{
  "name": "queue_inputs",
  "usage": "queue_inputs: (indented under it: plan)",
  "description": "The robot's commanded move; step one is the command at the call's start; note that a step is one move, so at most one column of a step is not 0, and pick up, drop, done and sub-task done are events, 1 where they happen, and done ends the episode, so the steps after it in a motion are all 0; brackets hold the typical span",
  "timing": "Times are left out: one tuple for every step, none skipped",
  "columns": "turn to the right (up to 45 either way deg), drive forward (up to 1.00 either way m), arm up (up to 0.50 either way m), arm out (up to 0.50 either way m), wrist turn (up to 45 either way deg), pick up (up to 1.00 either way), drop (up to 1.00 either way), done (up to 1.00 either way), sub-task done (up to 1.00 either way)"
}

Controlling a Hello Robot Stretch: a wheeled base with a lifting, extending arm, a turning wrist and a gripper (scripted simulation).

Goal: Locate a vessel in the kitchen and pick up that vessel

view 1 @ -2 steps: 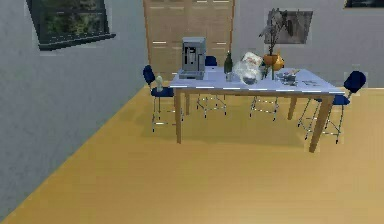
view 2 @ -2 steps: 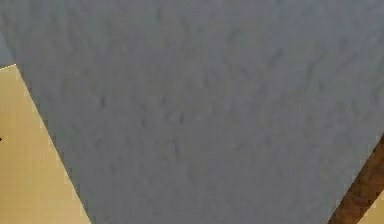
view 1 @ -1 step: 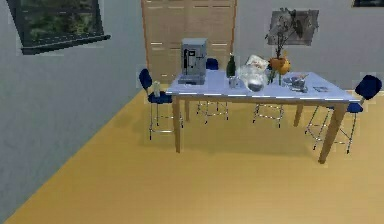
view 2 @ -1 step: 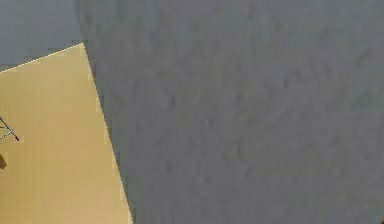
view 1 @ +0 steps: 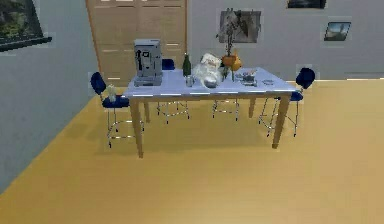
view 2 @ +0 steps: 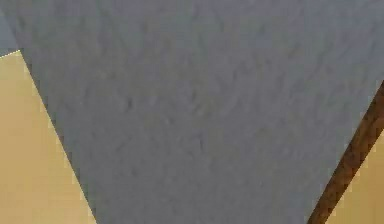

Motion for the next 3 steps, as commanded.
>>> queue_inputs:
  plan:
    - [0.0,0.55,0.00,0.00,0.0,0.00,0.00,0.00,0.00]
    - [12.0,0.00,0.00,0.00,0.0,0.00,0.00,0.00,0.00]
    - [0.0,0.75,0.00,0.00,0.0,0.00,0.00,0.00,0.00]
